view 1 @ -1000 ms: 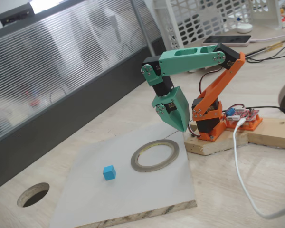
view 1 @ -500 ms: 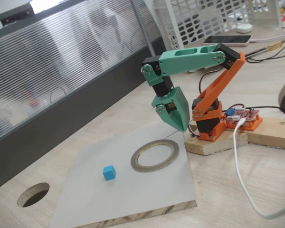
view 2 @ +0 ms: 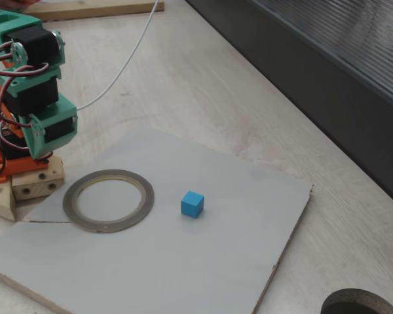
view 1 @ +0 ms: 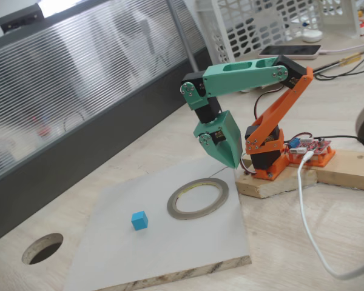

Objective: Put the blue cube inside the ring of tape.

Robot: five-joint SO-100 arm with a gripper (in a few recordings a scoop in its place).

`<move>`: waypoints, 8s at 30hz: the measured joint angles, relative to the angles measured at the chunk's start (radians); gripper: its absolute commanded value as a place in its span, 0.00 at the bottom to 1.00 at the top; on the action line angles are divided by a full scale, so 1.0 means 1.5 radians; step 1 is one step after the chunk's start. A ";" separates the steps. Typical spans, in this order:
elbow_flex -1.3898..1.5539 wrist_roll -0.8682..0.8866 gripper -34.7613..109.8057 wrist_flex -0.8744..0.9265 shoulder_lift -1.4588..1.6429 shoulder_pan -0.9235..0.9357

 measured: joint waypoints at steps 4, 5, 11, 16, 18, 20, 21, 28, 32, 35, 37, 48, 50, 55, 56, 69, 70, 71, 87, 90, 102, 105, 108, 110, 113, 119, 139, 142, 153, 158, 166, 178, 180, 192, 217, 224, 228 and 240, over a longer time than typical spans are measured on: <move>0.000 0.000 0.24 0.004 0.000 0.000; -0.003 0.000 0.24 0.005 0.000 0.000; -0.032 0.000 0.24 0.005 0.000 0.002; -0.154 0.000 0.24 0.005 0.000 0.002; -0.197 0.000 0.24 0.009 0.000 0.002; -0.228 0.000 0.24 0.010 0.000 0.002; -0.235 0.000 0.24 0.011 0.000 0.002; -0.249 0.000 0.24 0.009 0.000 0.002; -0.249 0.000 0.24 0.009 -0.001 -0.003; -0.249 0.000 0.24 0.009 -0.026 -0.002; -0.249 0.000 0.24 0.009 -0.057 -0.003; -0.250 0.000 0.24 0.004 -0.114 -0.127; -0.254 0.000 0.24 0.008 -0.122 -0.136; -0.258 0.000 0.24 0.004 -0.195 -0.141; -0.264 0.000 0.24 0.004 -0.218 -0.139; -0.586 0.000 0.24 0.004 -0.516 -0.138; -0.610 0.000 0.24 0.004 -0.542 -0.138; -0.628 0.000 0.24 0.004 -0.561 -0.138; -0.807 0.000 0.24 0.004 -0.744 -0.138; -0.856 0.000 0.24 -0.001 -0.776 -0.138; -0.938 0.000 0.24 -0.221 -0.828 -0.141; -0.938 0.000 0.24 -0.255 -0.828 -0.138; -0.938 0.000 0.24 -0.267 -0.828 -0.156; -0.939 0.000 0.24 -0.269 -0.829 -0.191; -0.939 0.000 0.24 -0.269 -0.841 -0.225; -0.939 0.000 0.24 -0.267 -0.860 -0.232; -0.919 0.005 0.24 -0.267 -0.862 -0.231; -0.879 0.005 0.24 -0.267 -0.862 -0.231; -0.861 0.005 0.24 -0.267 -0.862 -0.230; -0.861 0.005 0.24 -0.267 -0.862 -0.230; -0.861 0.005 0.36 -0.267 -0.862 -0.230; -0.861 0.005 0.70 -0.045 -0.862 -0.230; -0.862 0.005 0.72 -0.035 -0.862 -0.230; -0.862 0.004 0.73 -0.029 -0.862 -0.230; -0.859 0.000 0.73 -0.029 -0.862 -0.230; -0.858 0.001 0.73 -0.029 -0.866 -0.230; -0.858 0.001 0.73 -0.029 -0.866 -0.230; -0.859 0.000 0.73 -0.029 -0.933 -0.199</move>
